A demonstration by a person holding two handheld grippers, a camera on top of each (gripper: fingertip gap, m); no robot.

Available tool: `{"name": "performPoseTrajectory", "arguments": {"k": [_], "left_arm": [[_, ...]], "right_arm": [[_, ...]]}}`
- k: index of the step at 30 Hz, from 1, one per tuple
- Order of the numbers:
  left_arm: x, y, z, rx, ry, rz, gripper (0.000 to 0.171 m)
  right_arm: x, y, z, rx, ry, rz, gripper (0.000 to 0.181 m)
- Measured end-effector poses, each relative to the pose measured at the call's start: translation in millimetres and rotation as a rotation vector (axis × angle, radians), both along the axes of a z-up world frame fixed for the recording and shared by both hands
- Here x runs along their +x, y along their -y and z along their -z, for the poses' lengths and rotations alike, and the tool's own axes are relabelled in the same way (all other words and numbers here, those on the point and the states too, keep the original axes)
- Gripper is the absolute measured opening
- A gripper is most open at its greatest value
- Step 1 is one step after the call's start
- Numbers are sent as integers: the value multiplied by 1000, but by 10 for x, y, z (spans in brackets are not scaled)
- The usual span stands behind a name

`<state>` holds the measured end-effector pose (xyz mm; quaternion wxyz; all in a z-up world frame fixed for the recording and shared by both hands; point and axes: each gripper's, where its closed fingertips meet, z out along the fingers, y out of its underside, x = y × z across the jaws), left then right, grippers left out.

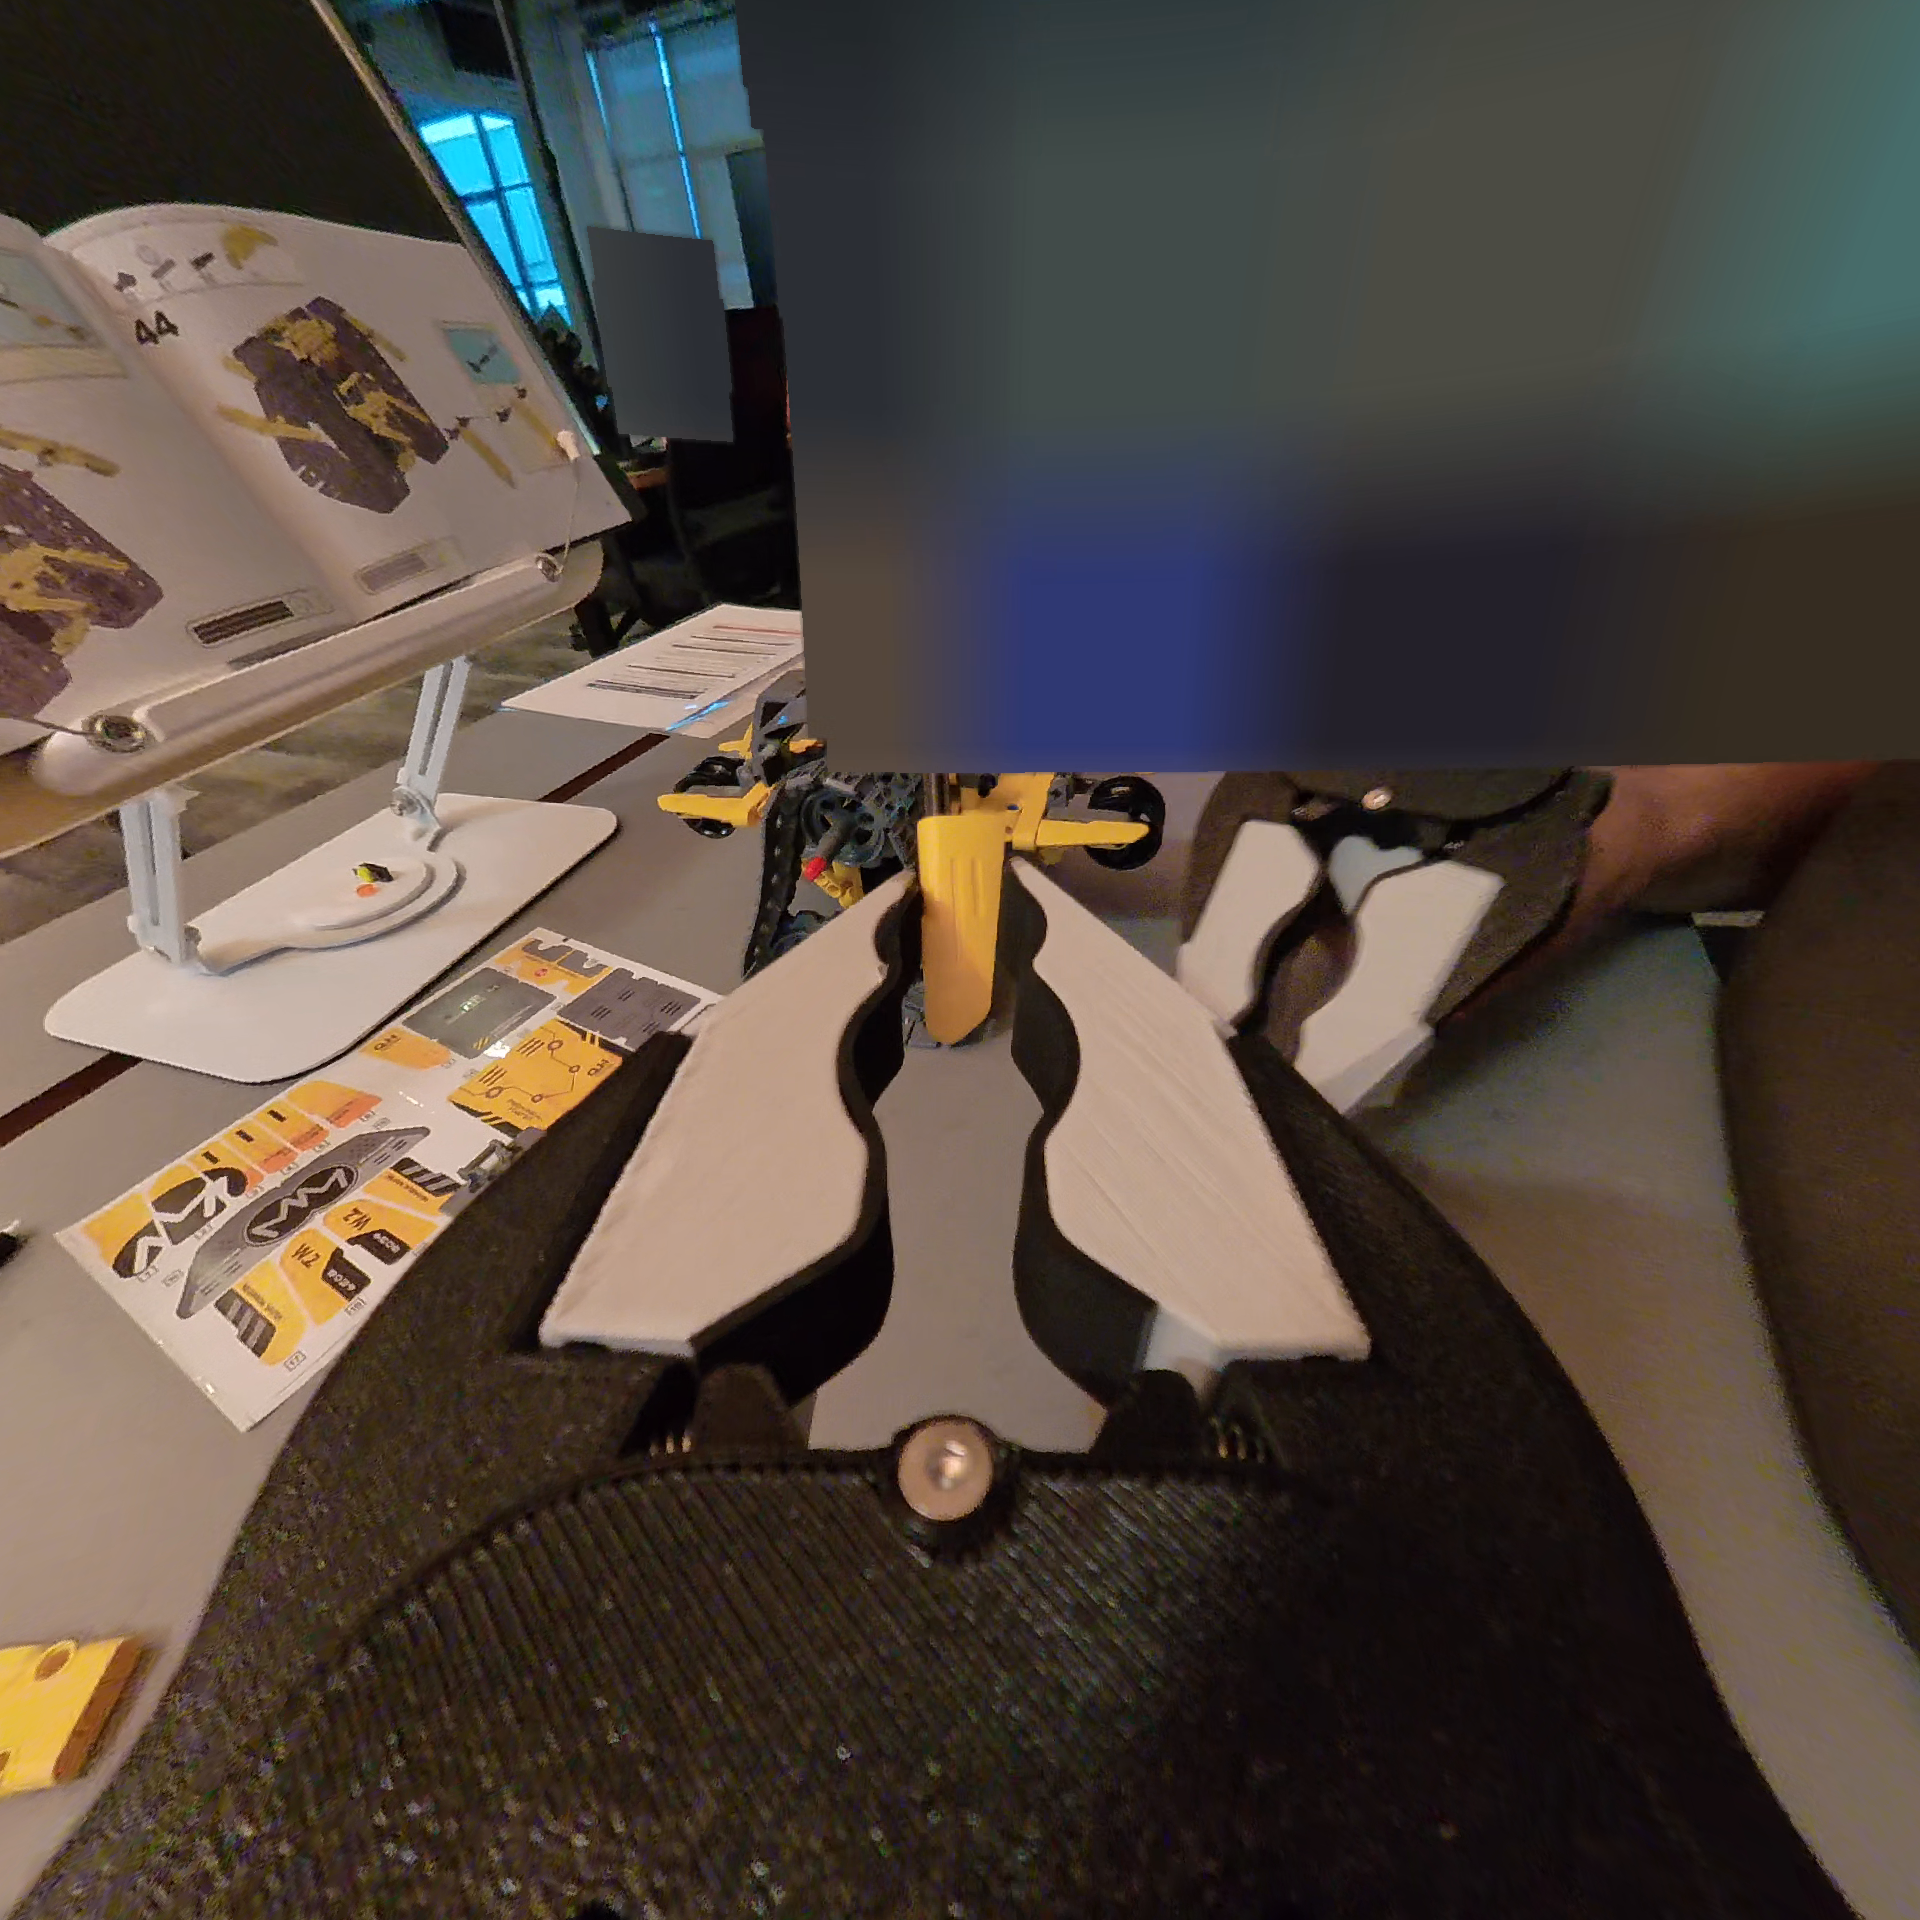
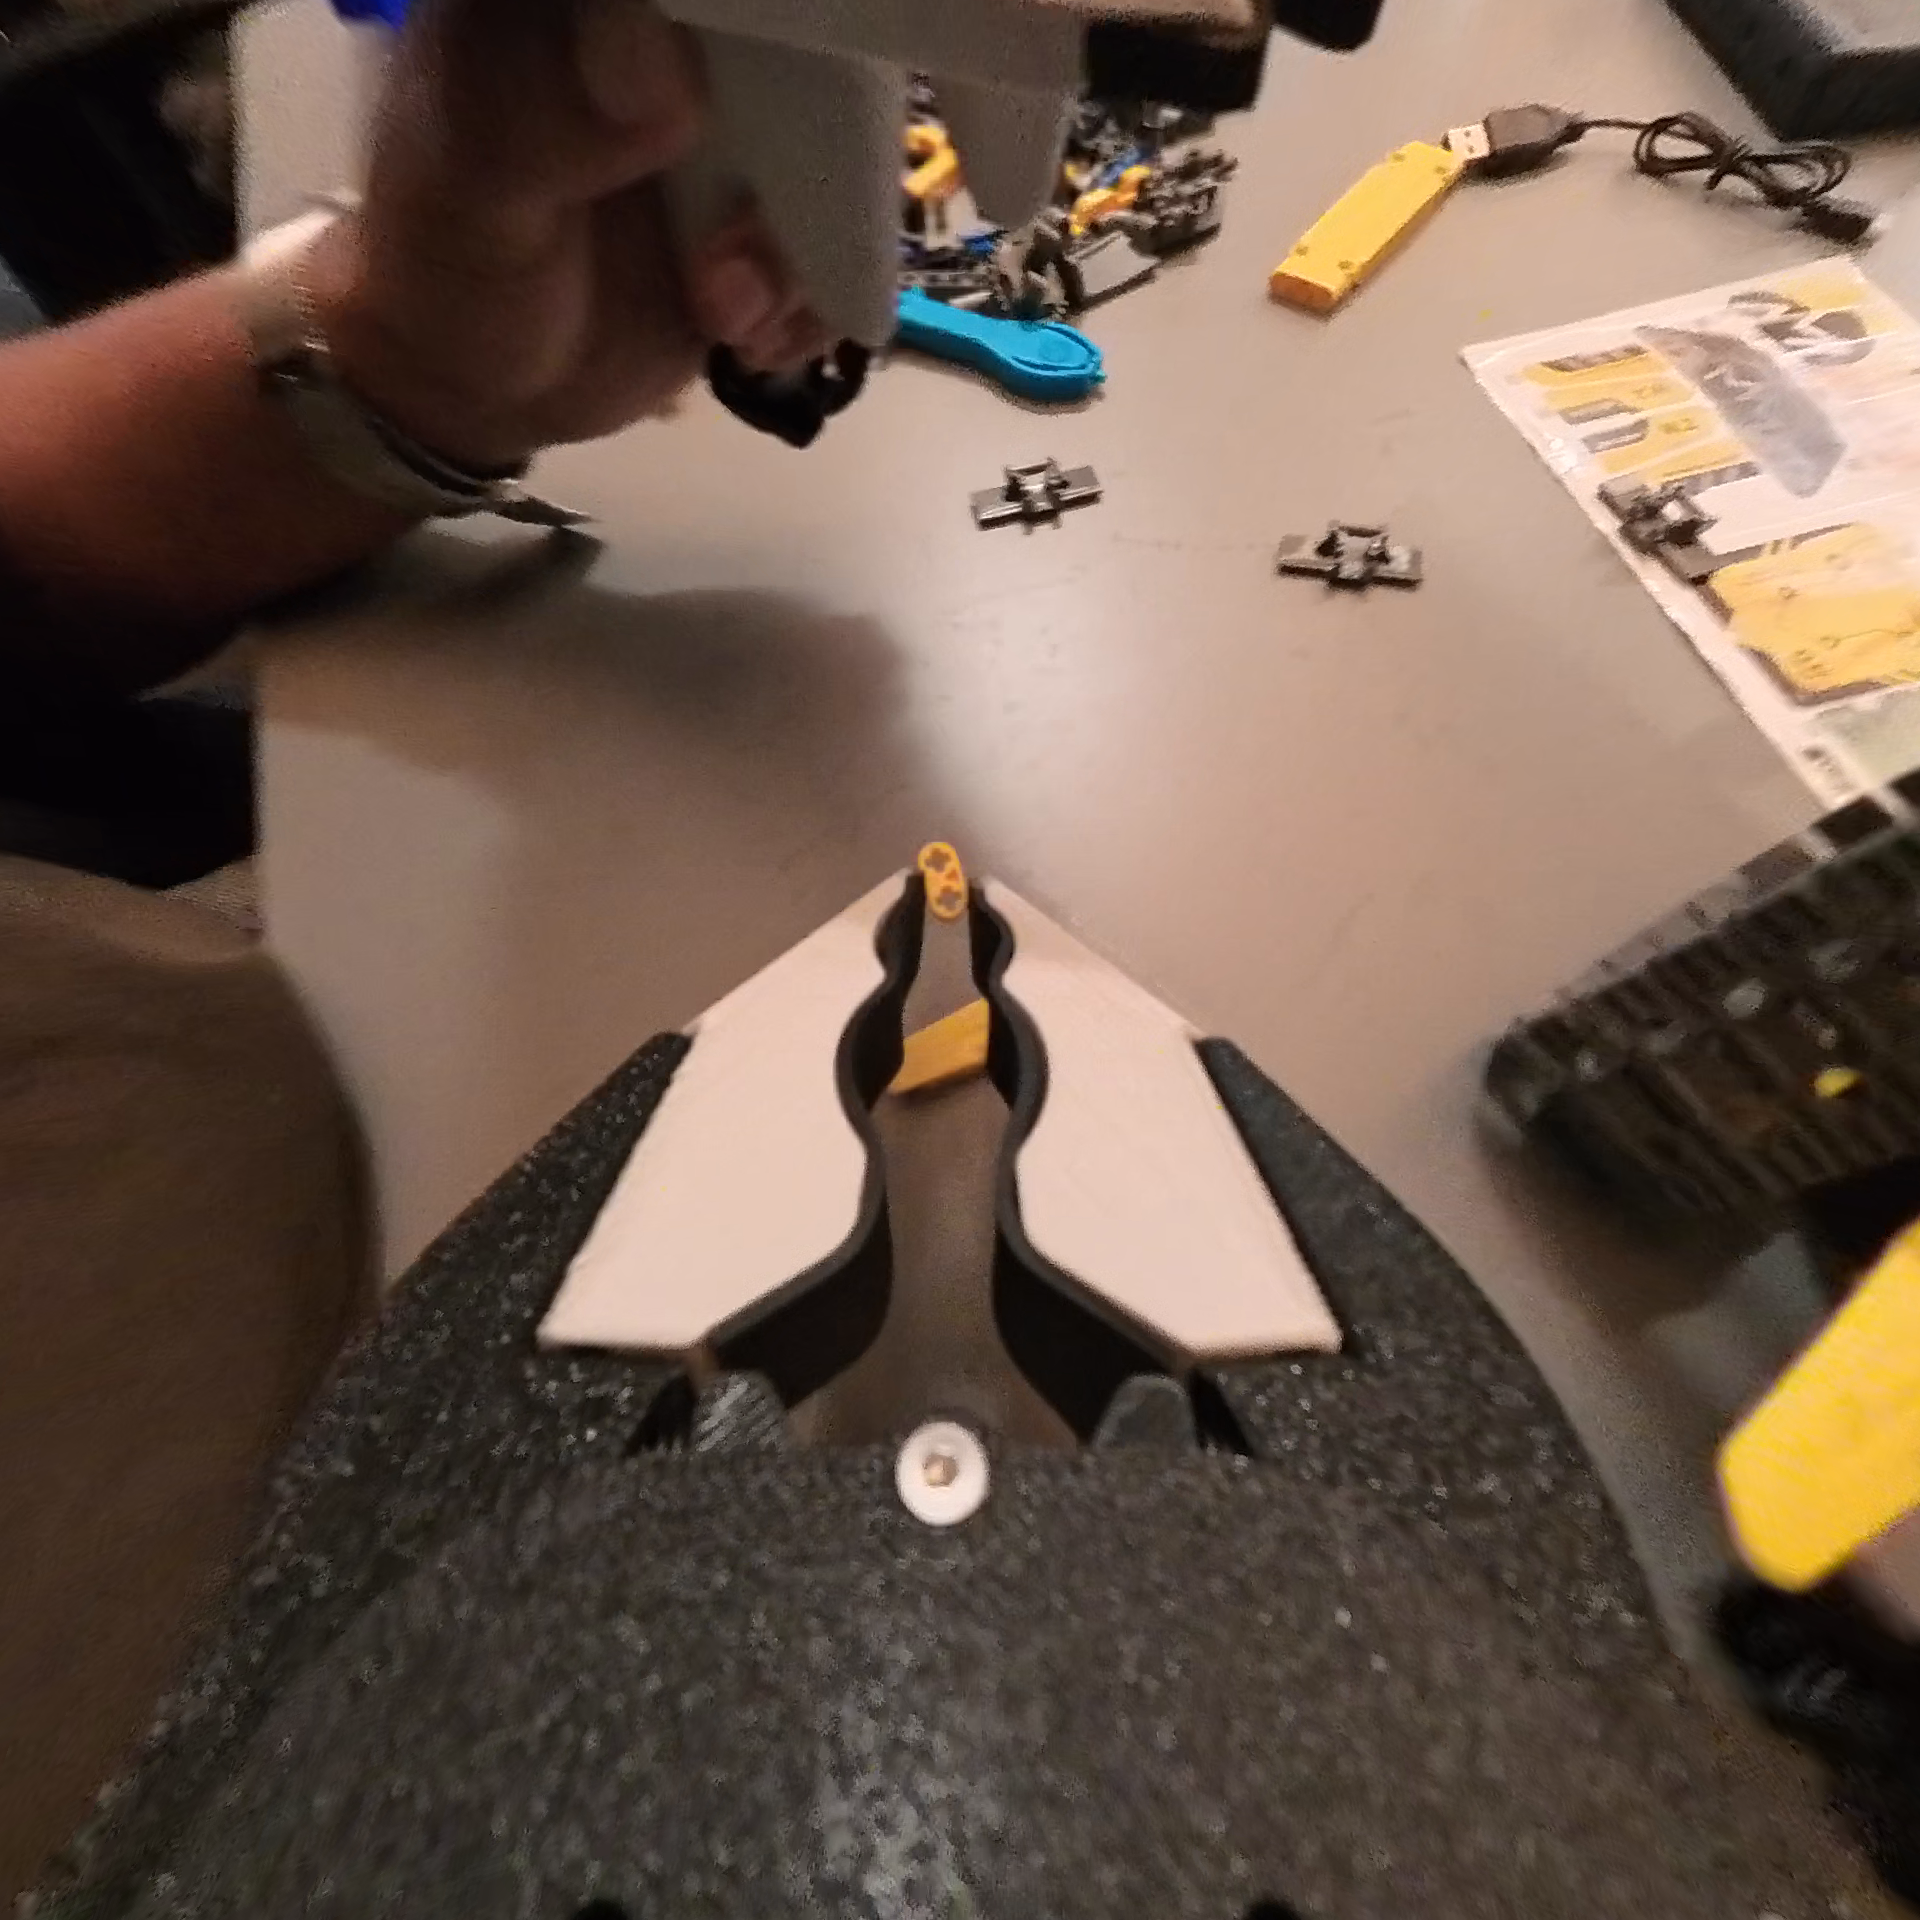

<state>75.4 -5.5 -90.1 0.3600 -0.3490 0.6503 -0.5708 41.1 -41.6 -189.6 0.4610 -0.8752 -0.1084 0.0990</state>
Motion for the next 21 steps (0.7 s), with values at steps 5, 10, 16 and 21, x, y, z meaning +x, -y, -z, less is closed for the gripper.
{"name": "performPoseTrajectory", "arguments": {"k": [5,10,16,21], "left_arm": [[26,9,55,-19,-26,8,11],[46,115,136,-5,-53,38,11],[61,215,229,16,-77,62,11],[58,226,232,24,-76,63,11]], "right_arm": [[127,607,133,-93,29,110,7],[355,1083,300,-188,135,279,7],[294,1194,358,-228,183,345,7],[238,1253,356,-268,182,360,13]]}}
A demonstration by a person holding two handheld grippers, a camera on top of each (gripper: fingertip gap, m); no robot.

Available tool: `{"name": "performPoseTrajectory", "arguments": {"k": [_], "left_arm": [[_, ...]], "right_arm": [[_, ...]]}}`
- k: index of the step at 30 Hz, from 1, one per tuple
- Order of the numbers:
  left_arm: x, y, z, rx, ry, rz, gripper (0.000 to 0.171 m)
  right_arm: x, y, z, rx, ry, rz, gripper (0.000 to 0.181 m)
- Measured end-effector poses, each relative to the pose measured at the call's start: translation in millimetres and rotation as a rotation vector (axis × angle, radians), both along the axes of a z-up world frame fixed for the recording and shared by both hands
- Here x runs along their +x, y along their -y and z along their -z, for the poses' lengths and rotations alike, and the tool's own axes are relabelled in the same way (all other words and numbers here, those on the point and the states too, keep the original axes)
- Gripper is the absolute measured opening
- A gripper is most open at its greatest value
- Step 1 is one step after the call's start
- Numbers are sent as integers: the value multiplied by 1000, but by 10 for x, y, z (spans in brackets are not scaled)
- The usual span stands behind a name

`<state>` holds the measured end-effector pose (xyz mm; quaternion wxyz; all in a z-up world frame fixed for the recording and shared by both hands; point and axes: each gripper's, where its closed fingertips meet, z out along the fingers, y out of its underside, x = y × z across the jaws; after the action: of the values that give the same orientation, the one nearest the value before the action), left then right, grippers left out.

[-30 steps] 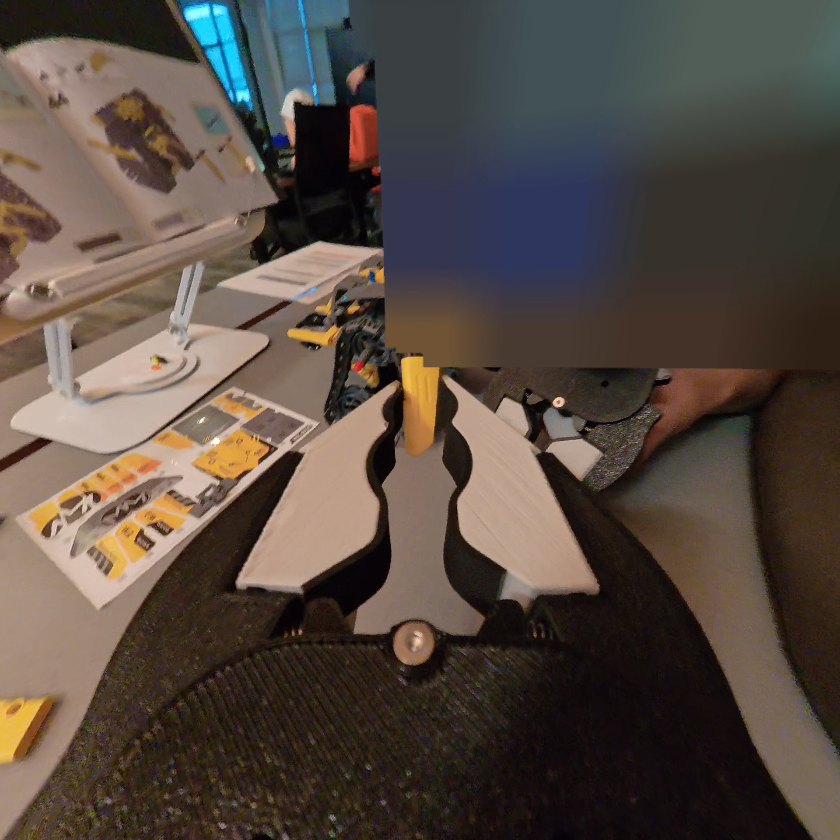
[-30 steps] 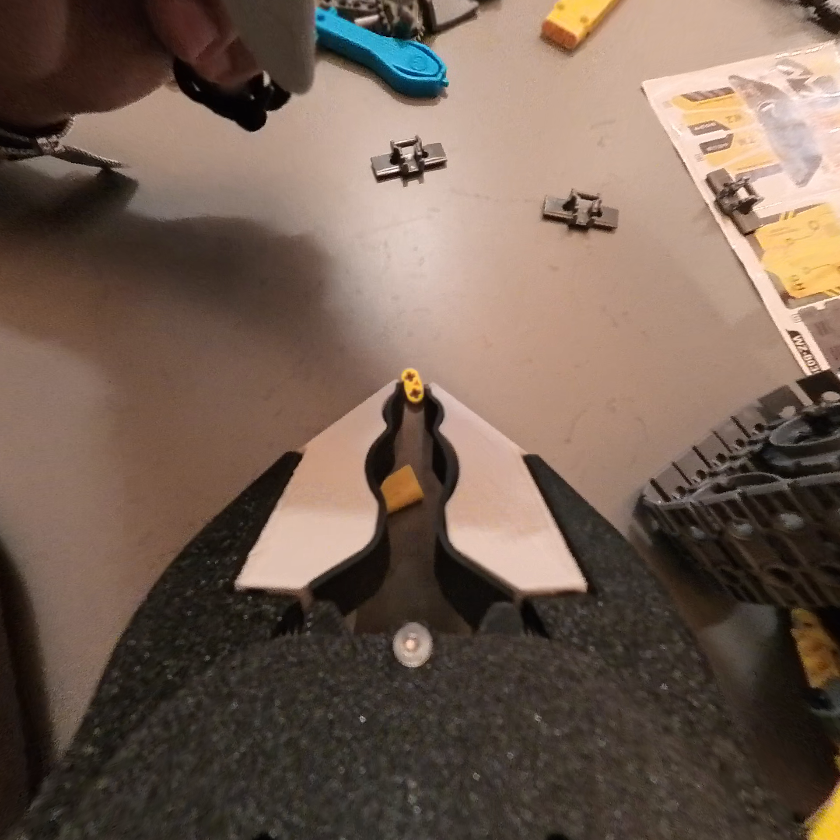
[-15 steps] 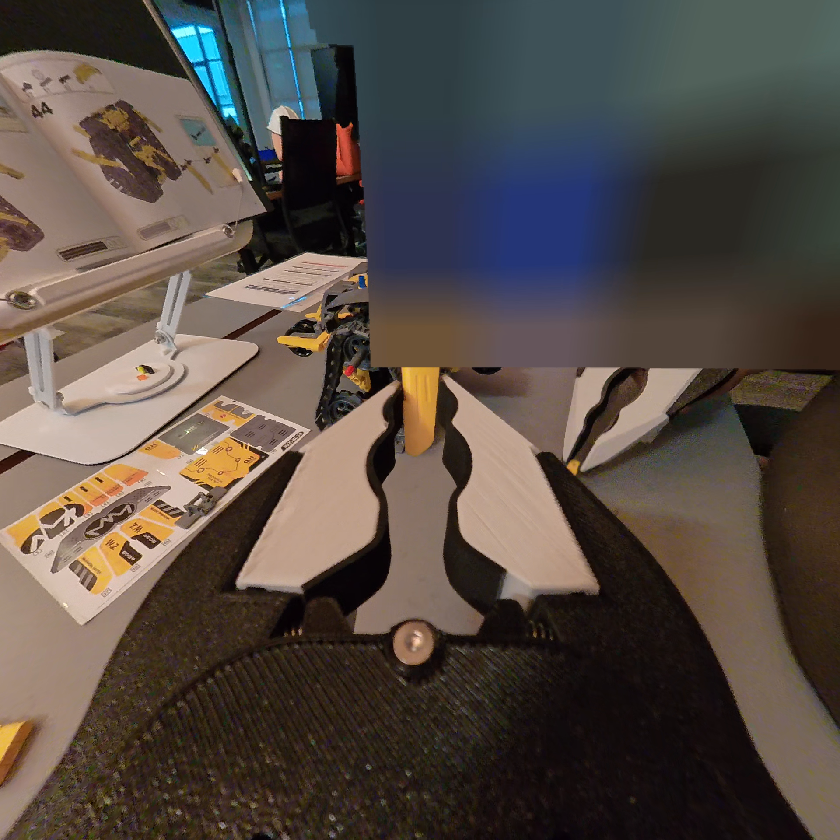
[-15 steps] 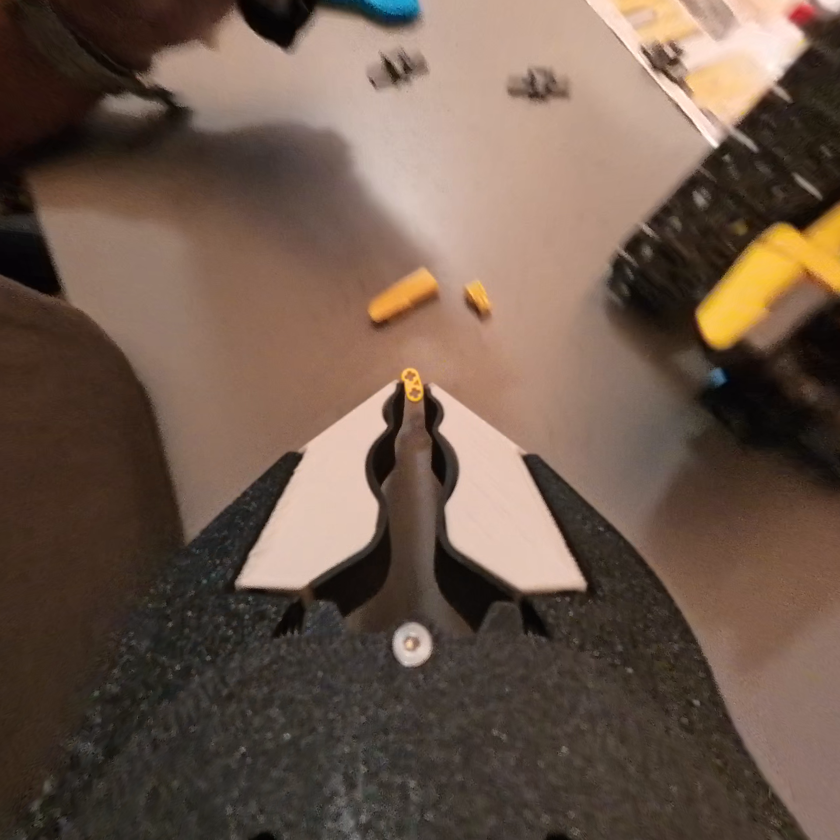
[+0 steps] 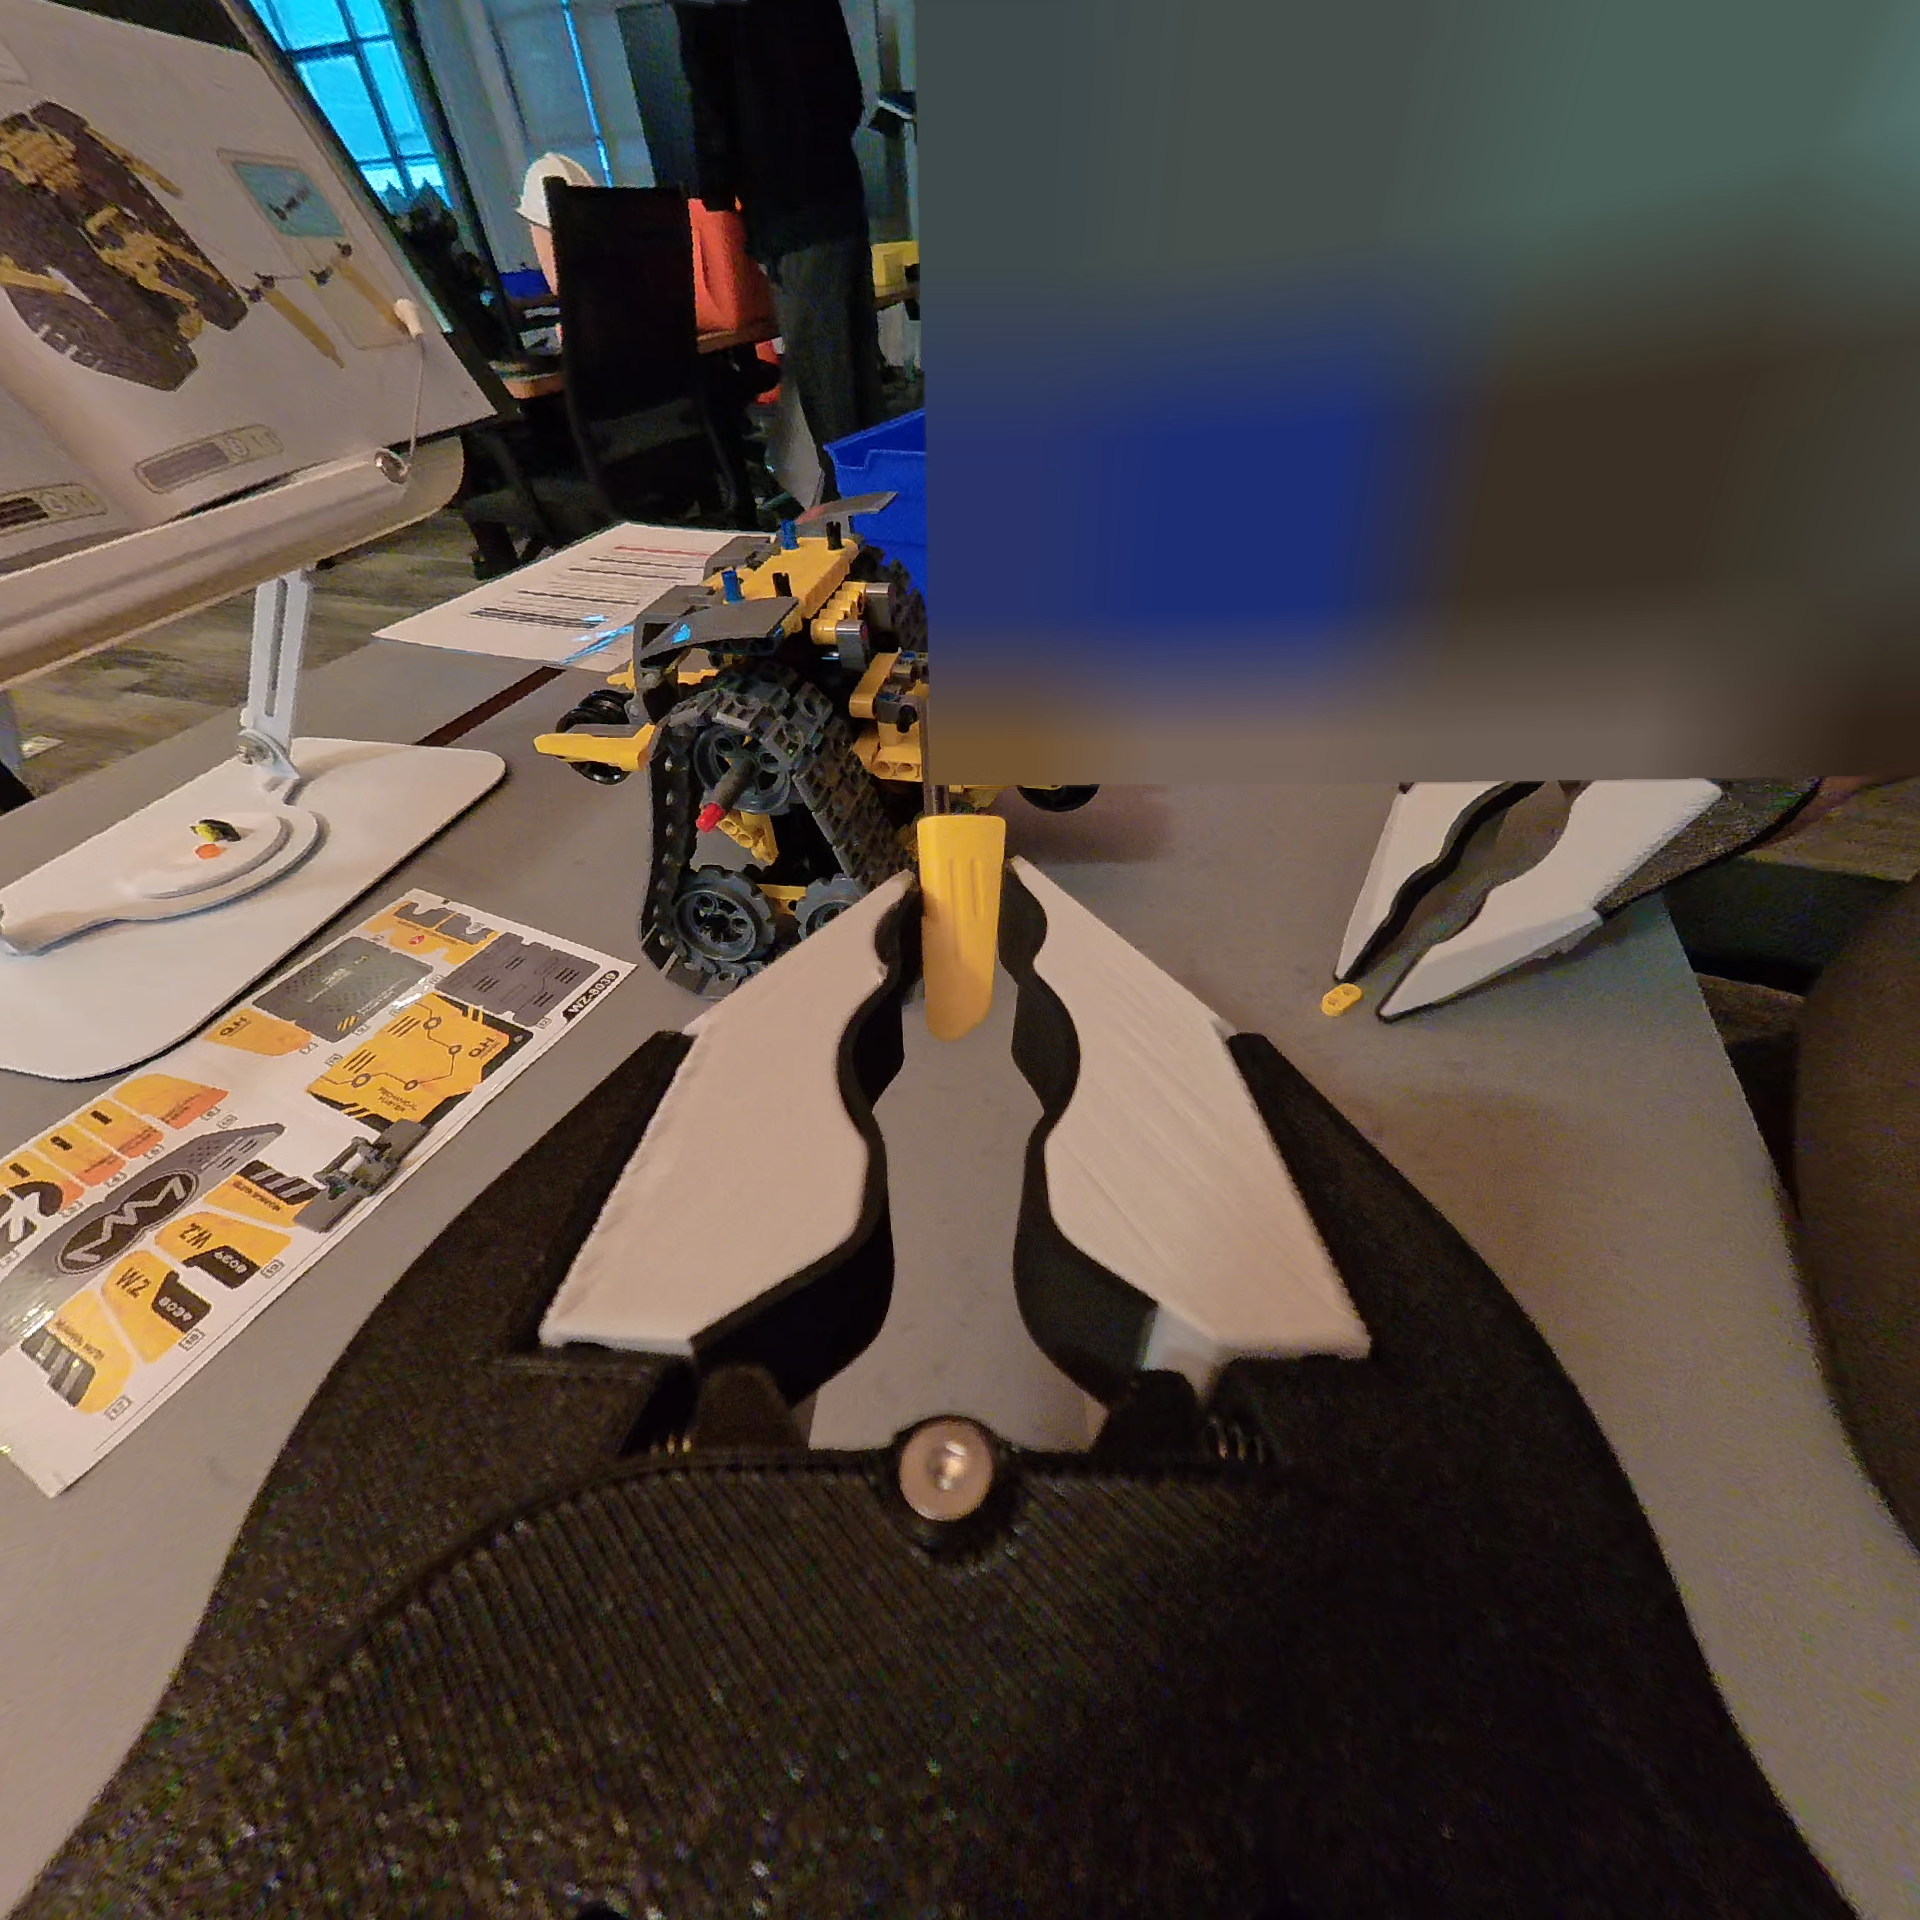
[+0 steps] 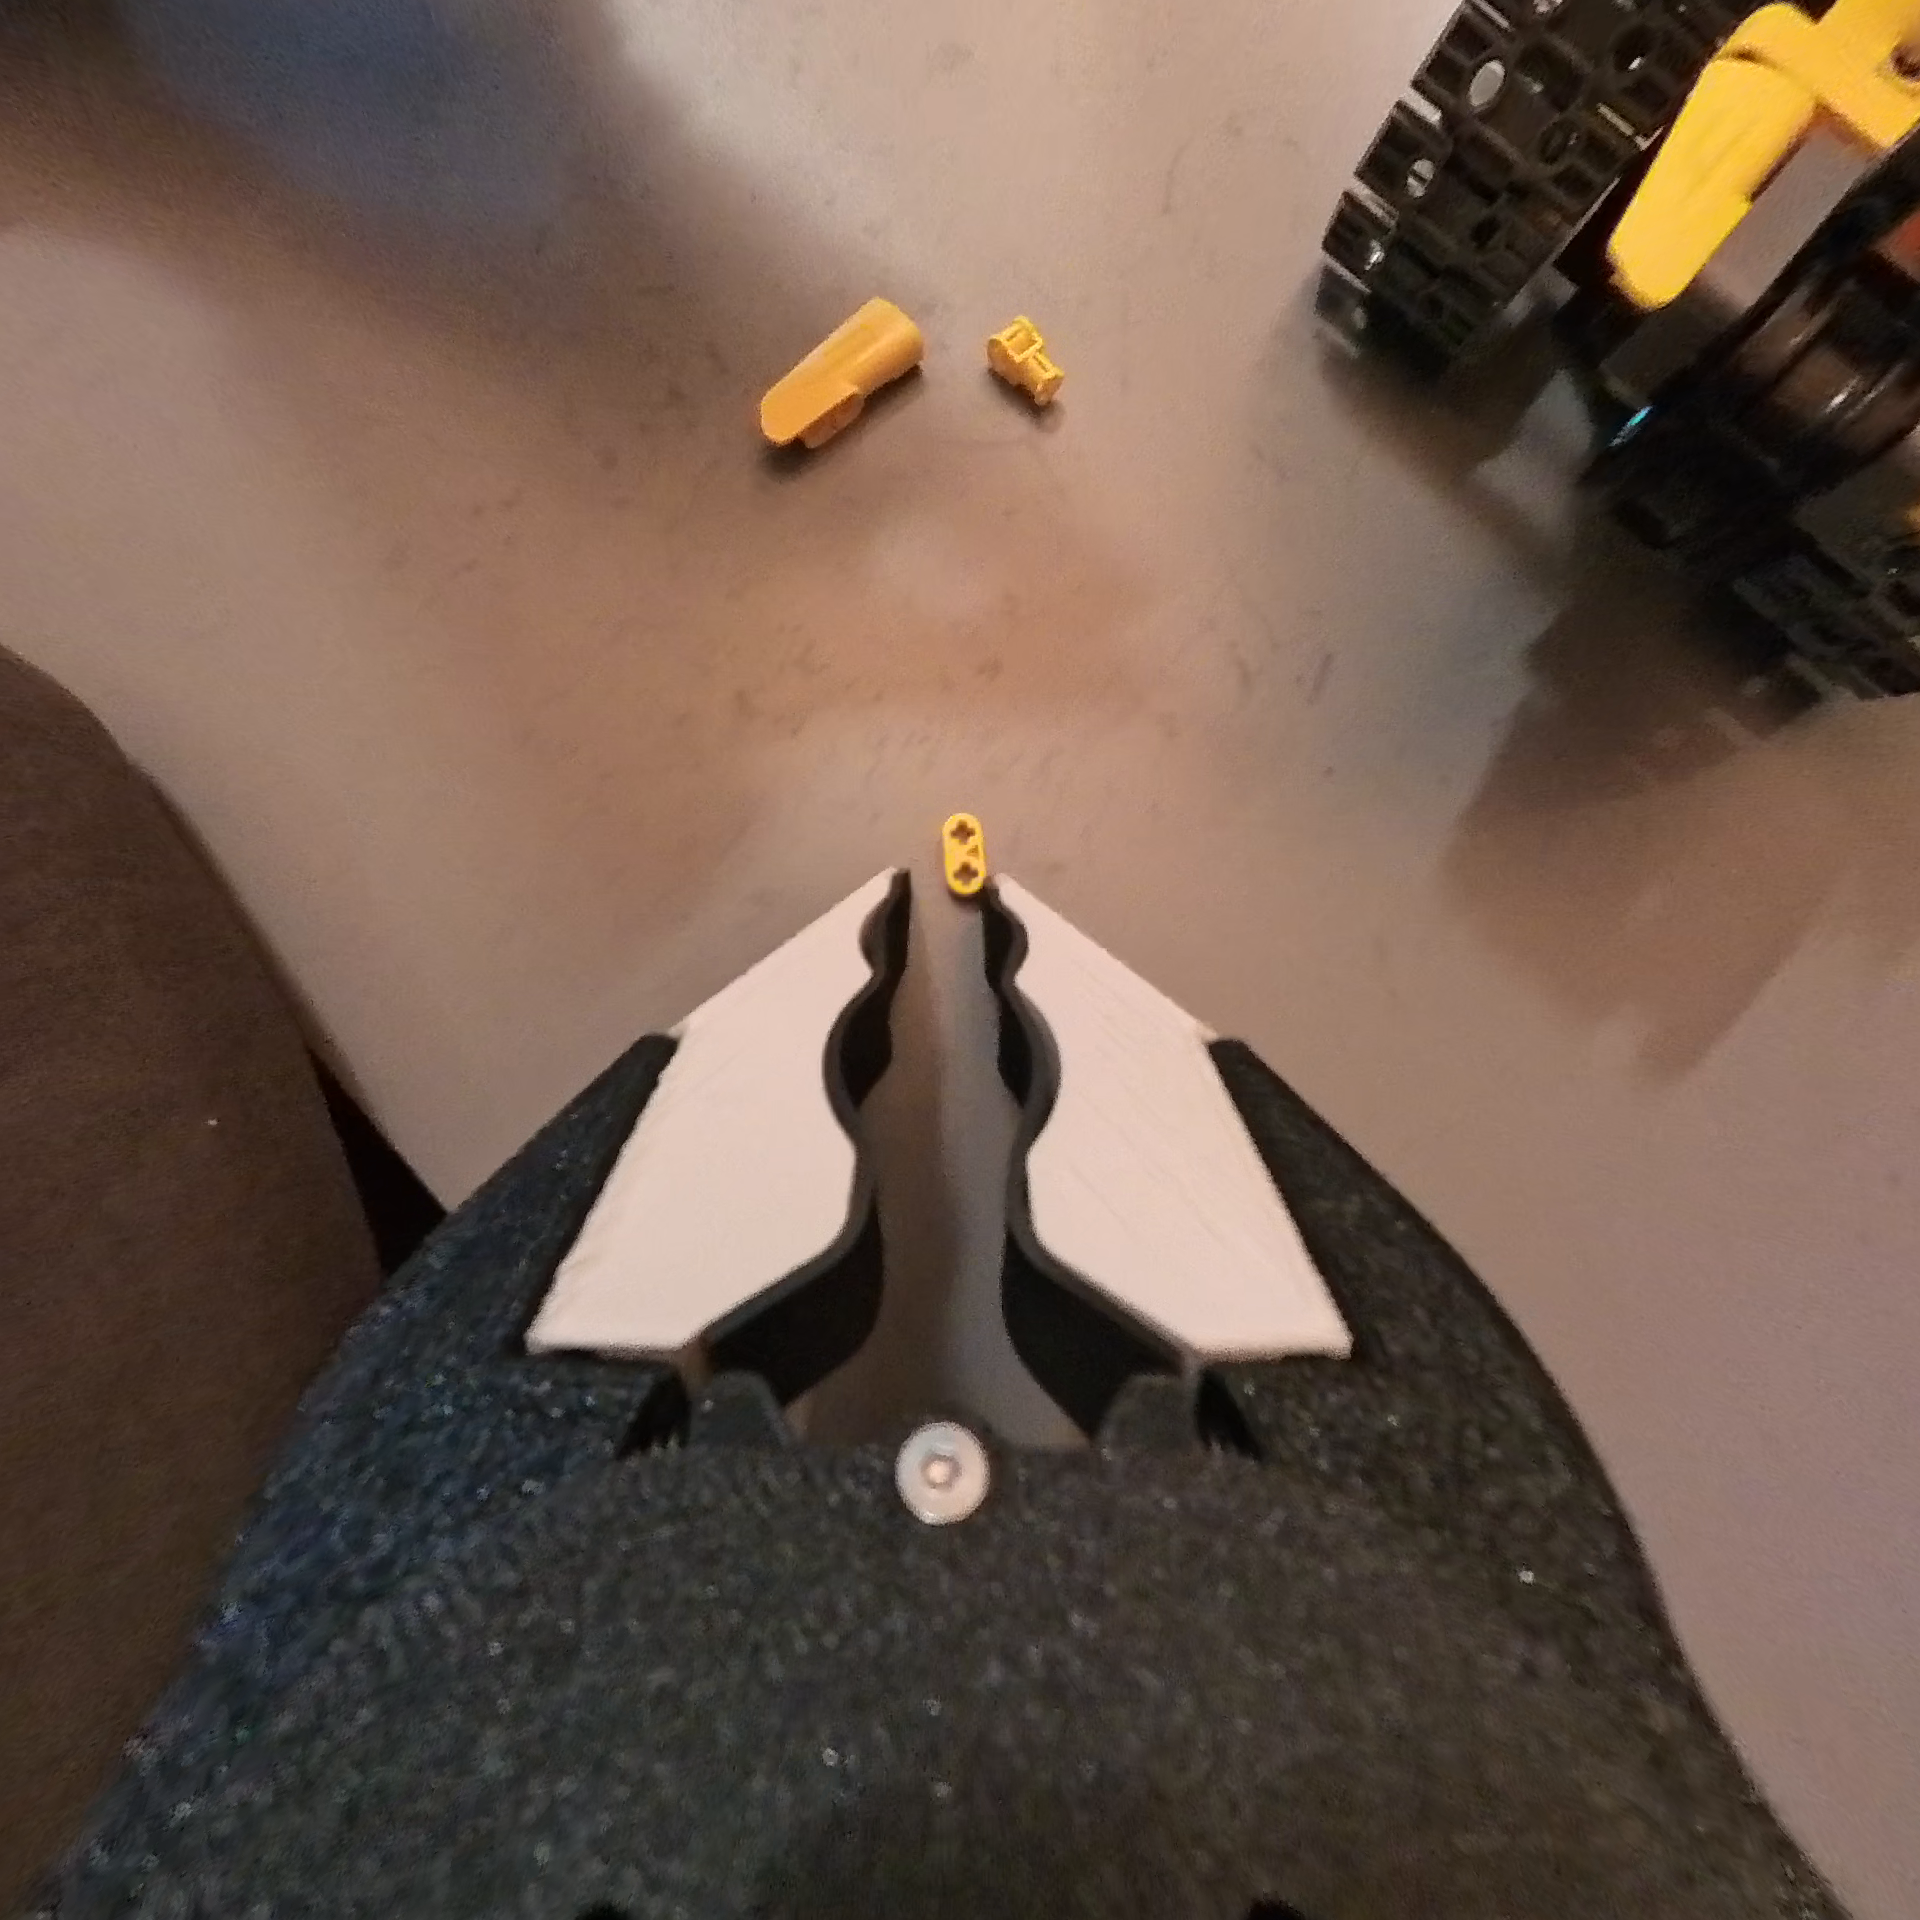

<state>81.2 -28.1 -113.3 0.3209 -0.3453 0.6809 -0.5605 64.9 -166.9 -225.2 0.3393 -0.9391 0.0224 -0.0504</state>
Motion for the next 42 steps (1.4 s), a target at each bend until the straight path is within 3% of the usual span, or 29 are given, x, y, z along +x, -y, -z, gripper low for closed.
{"name": "performPoseTrajectory", "arguments": {"k": [8,11,14,23,26,31,33,38,42], "left_arm": [[-9,-11,-21,-1,8,-3,11],[-10,-9,-21,-3,7,0,11],[-15,7,-12,-4,2,11,11],[-137,341,207,7,-113,213,11],[-194,449,309,21,-165,277,11],[-254,555,403,13,-223,347,11],[-278,589,396,-5,-232,372,11],[-323,665,268,-98,-220,428,12],[-345,705,197,-146,-205,455,11]], "right_arm": [[-291,-49,-65,71,-170,-92,20],[-111,-50,-130,116,-108,-87,21],[-52,-62,-120,144,-76,-174,24],[-91,-105,-8,99,-76,-455,26],[-64,-132,-4,93,-78,-483,15],[-55,-171,-35,109,-117,-493,15],[-34,-262,-231,226,-131,-473,15],[23,-456,-1109,687,-314,-423,15],[-12,-534,-1290,816,-311,-446,14]]}}
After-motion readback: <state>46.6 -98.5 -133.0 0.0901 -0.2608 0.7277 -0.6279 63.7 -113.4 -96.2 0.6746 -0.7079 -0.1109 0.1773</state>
